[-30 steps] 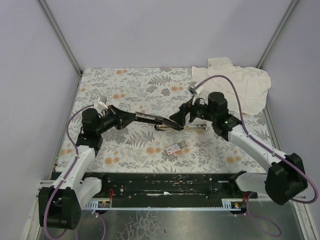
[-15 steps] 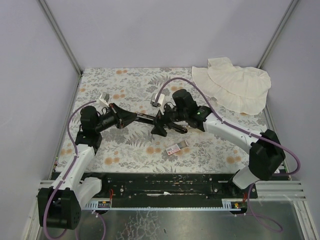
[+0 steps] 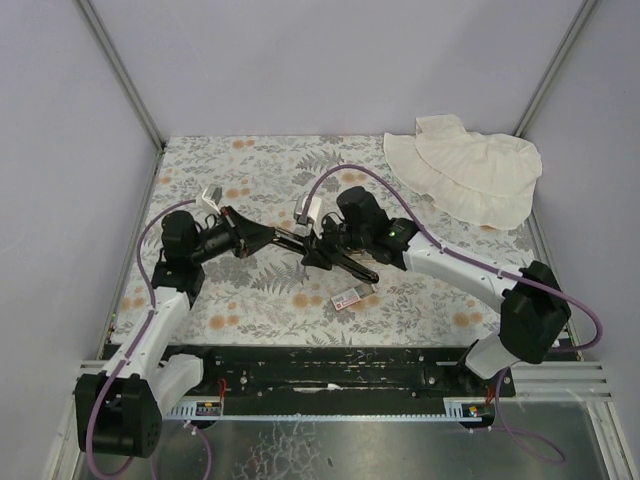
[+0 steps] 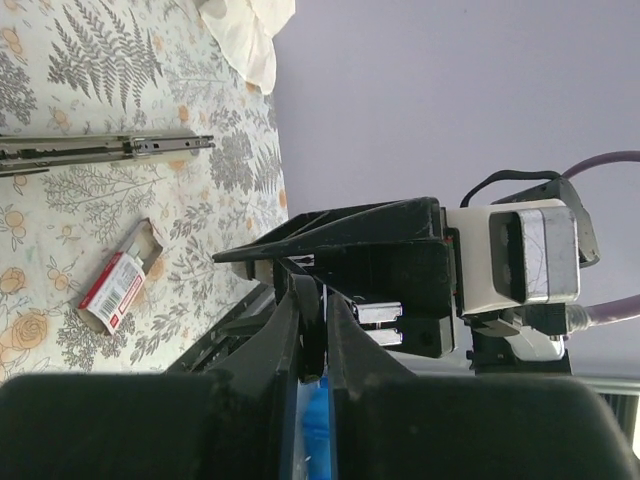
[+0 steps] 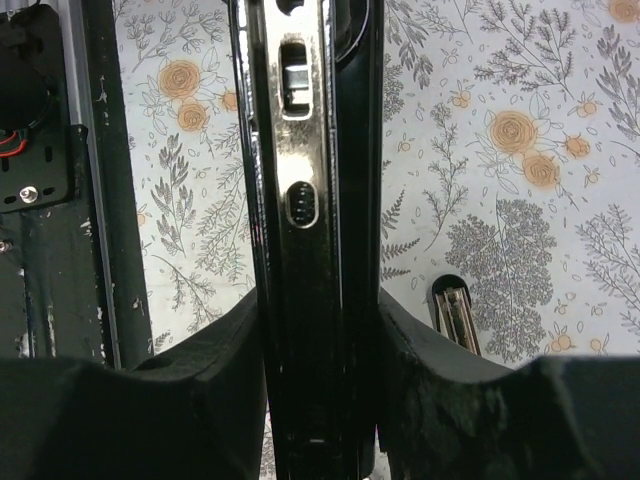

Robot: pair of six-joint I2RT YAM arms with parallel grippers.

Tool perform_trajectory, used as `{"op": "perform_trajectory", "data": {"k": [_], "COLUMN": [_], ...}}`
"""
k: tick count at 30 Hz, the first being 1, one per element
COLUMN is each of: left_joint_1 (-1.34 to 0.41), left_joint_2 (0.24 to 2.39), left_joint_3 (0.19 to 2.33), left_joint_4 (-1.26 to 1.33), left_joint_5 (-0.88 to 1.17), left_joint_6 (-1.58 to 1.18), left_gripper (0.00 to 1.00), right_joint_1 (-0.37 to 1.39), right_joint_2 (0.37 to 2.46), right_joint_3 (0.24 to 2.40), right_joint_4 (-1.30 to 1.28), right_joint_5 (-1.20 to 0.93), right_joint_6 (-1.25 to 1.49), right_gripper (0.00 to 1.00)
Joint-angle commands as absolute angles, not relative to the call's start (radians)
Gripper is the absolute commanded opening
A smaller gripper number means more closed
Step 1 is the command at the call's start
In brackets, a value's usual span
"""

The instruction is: Load the staples into the stapler

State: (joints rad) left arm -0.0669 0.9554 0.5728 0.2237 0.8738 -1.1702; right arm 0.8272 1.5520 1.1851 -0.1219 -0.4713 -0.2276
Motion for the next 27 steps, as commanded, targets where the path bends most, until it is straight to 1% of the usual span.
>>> {"op": "perform_trajectory", "data": {"k": [1, 3, 6, 8, 11, 13, 15, 19, 23, 27], "left_joint_1": [-0.060, -0.060, -0.054, -0.049, -0.045, -0.045, -0.043, -0.043, -0.044, -0.043], "left_joint_2": [0.961, 0.963, 0.955, 0.950, 0.941, 0.939, 0.940, 0.948, 0.936, 0.908], "left_joint_3": [0.609, 0.625, 0.681, 0.726, 0.786, 0.821, 0.855, 0.912, 0.912, 0.867], "left_joint_4": [0.227, 0.181, 0.036, -0.073, -0.203, -0.262, -0.302, -0.373, -0.388, -0.370], "left_joint_5": [0.890, 0.864, 0.782, 0.708, 0.576, 0.495, 0.426, 0.287, 0.172, 0.106], "left_joint_6": [-1.137, -1.100, -0.978, -0.863, -0.750, -0.694, -0.634, -0.513, -0.420, -0.381], "left_gripper": [0.08, 0.27, 0.57, 0.71, 0.86, 0.90, 0.92, 0.93, 0.93, 0.93], "right_joint_1": [0.819, 0.818, 0.795, 0.744, 0.630, 0.557, 0.462, 0.292, 0.201, 0.141], "right_joint_2": [1.444, 1.426, 1.404, 1.385, 1.340, 1.319, 1.322, 1.354, 1.378, 1.440], "right_joint_3": [1.152, 1.137, 1.121, 1.108, 1.059, 1.026, 1.008, 0.964, 0.908, 0.899], "right_joint_4": [-0.088, -0.124, -0.198, -0.244, -0.261, -0.276, -0.303, -0.342, -0.322, -0.320], "right_joint_5": [-0.353, -0.298, -0.206, -0.173, -0.160, -0.114, -0.091, -0.027, 0.079, 0.093], "right_joint_6": [-0.164, -0.141, -0.120, -0.080, -0.001, 0.043, 0.094, 0.181, 0.253, 0.290], "right_gripper": [0.00, 0.00, 0.00, 0.00, 0.00, 0.00, 0.00, 0.00, 0.00, 0.00]}}
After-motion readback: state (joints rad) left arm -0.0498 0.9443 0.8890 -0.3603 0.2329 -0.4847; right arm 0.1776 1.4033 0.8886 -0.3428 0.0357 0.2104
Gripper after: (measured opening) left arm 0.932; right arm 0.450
